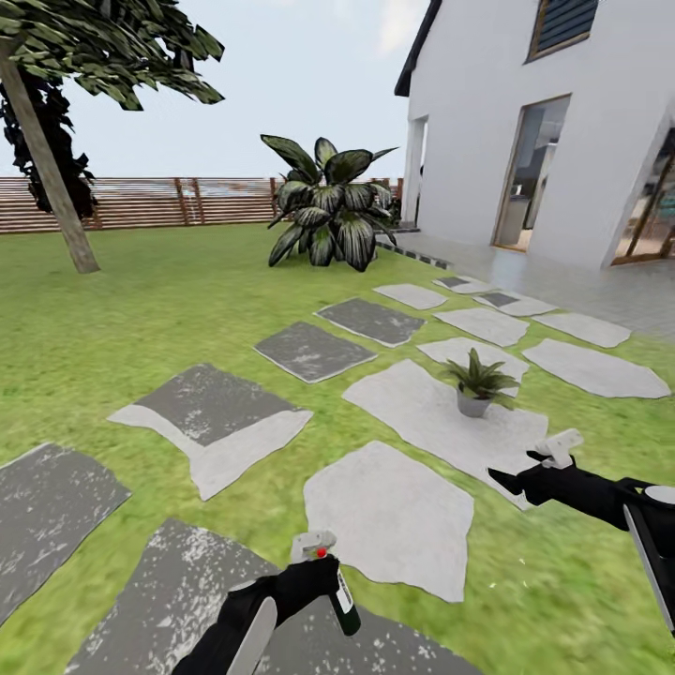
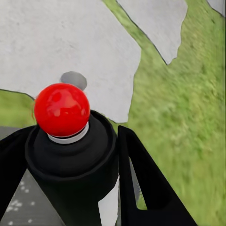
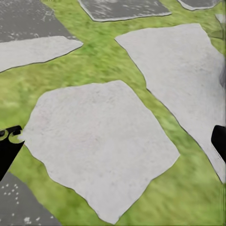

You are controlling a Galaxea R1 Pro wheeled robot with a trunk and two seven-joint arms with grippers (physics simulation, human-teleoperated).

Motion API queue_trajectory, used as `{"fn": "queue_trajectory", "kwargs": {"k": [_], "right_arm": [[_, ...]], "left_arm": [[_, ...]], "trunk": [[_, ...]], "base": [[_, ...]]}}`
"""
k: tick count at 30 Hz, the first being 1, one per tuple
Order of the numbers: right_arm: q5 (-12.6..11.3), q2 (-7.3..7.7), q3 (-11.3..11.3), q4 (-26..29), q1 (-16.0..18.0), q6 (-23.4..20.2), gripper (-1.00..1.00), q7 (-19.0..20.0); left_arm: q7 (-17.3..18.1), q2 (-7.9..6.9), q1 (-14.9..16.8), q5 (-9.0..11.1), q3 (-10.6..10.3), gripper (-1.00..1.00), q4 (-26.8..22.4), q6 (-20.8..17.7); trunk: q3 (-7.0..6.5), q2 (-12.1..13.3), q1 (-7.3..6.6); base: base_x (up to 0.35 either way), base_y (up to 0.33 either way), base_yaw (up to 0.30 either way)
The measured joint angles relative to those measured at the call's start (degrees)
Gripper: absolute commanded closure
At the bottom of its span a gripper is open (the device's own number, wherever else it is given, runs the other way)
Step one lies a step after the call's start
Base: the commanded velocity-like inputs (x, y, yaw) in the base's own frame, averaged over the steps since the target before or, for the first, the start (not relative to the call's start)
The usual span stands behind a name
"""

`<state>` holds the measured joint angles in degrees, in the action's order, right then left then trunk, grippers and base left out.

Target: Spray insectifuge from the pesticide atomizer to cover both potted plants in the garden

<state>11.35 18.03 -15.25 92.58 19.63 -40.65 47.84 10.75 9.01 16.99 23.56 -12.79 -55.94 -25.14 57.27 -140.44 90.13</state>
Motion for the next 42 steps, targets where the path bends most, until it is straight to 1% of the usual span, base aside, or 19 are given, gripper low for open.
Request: {"fn": "queue_trajectory", "kwargs": {"k": [11, 29, 39, 42], "right_arm": [[0.0, 0.04, 0.1, 0.0, 0.0, 0.1, -1.00, 0.0], [0.0, 0.07, 0.1, 0.0, 0.0, 0.1, -1.00, 0.0], [0.0, 0.04, 0.1, 0.0, 0.0, 0.1, -1.00, 0.0], [0.0, 0.07, 0.1, 0.0, 0.0, 0.1, -1.00, 0.0]], "left_arm": [[0.0, 0.04, 0.3, 0.0, 0.0, 1.00, 0.6, 0.0], [-0.1, 0.09, 0.3, 0.0, 0.0, 1.00, 0.6, 0.0], [-0.1, 0.06, 0.3, 0.0, 0.0, 1.00, 0.6, 0.1], [-0.1, 0.05, 0.3, 0.0, 0.0, 1.00, 0.6, 0.1]], "trunk": [[0.00, 0.0, 0.00], [0.00, 0.0, 0.00], [0.00, 0.0, 0.00], [0.00, 0.0, 0.00]], "base": [[0.340, 0.072, -0.270], [0.336, 0.116, -0.269], [0.338, 0.007, -0.262], [0.340, -0.079, -0.093]]}}
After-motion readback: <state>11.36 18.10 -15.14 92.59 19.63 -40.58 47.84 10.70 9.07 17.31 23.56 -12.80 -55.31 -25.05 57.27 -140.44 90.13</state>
